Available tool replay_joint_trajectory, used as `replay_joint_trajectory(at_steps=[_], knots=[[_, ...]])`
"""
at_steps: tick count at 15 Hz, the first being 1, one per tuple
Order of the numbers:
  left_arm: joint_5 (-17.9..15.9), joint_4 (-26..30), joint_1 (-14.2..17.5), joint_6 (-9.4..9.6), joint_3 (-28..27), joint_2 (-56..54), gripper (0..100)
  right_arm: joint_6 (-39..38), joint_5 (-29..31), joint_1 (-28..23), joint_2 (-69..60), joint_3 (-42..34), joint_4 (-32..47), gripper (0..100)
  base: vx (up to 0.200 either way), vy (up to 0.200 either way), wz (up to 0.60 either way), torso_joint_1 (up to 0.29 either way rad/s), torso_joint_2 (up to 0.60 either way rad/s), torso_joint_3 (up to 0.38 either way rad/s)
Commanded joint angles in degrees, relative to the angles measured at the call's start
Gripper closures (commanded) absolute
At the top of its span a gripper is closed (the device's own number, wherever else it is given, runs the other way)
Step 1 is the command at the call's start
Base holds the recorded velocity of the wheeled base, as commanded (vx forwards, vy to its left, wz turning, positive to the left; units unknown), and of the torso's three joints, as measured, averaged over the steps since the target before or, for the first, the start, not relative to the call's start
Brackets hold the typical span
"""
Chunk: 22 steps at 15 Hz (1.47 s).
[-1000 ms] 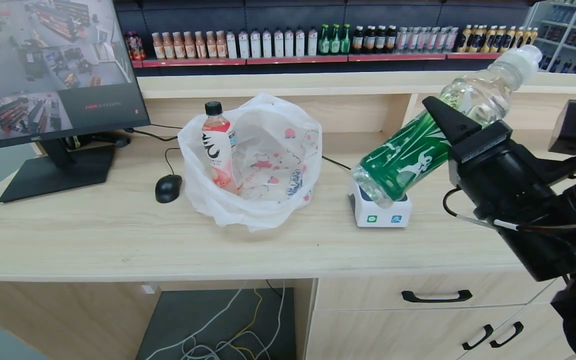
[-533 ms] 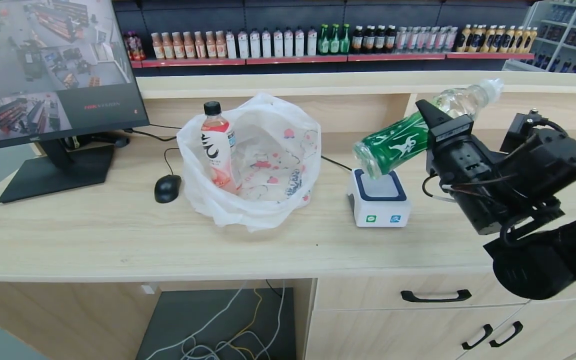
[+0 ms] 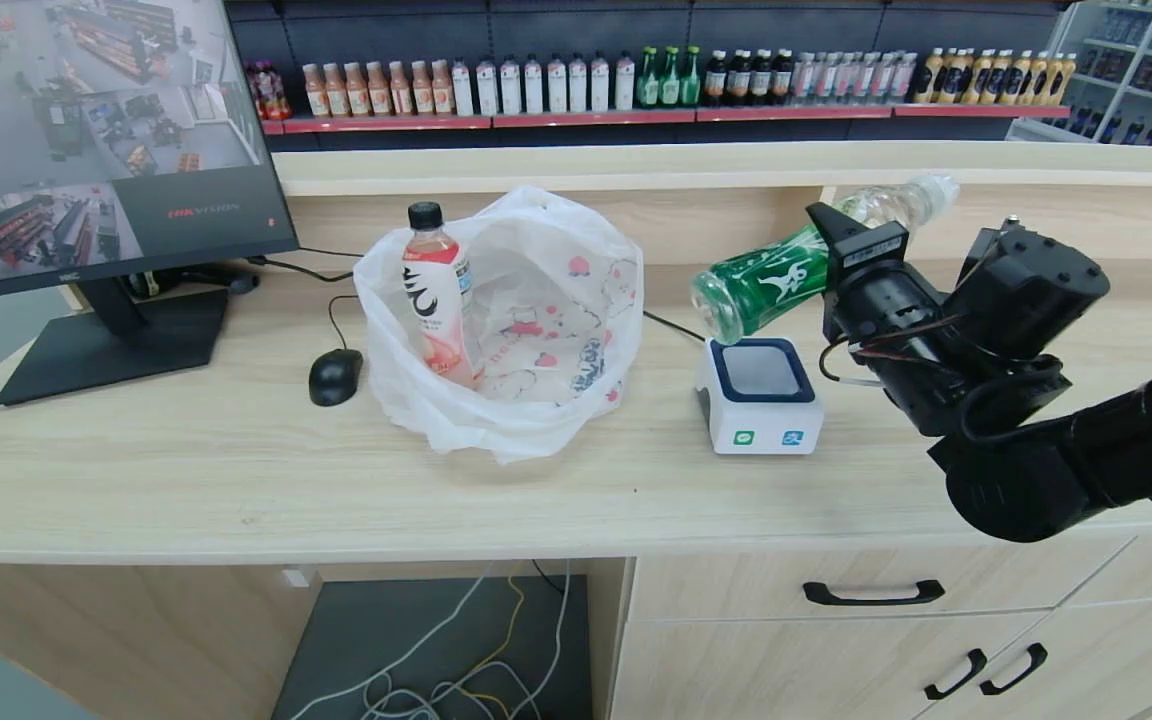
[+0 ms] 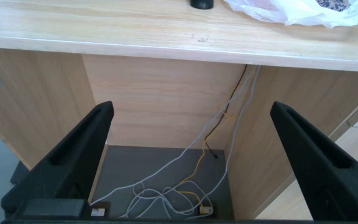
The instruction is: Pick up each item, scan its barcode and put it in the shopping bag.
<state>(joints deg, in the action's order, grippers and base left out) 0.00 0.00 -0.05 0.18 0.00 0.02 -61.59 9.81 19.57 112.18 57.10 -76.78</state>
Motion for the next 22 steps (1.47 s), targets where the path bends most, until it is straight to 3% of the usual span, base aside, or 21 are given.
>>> replay_joint_trajectory(at_steps=[1, 7, 22], knots=[[0.0, 0.0, 0.0, -0.01, 0.0, 0.0, 0, 0.0, 0.0, 0.1, 0.1, -0.9, 0.0, 100, 0.000, 0.000, 0.00, 0.000, 0.00, 0.000], [0.0, 0.0, 0.0, -0.01, 0.0, 0.0, 0, -1.7, 0.1, -0.9, -0.7, -9.7, -4.5, 100, 0.000, 0.000, 0.00, 0.000, 0.00, 0.000], [0.0, 0.0, 0.0, -0.01, 0.0, 0.0, 0, -1.6, -0.5, -1.2, -1.5, -11.1, -4.7, 100, 0.000, 0.000, 0.00, 0.000, 0.00, 0.000]])
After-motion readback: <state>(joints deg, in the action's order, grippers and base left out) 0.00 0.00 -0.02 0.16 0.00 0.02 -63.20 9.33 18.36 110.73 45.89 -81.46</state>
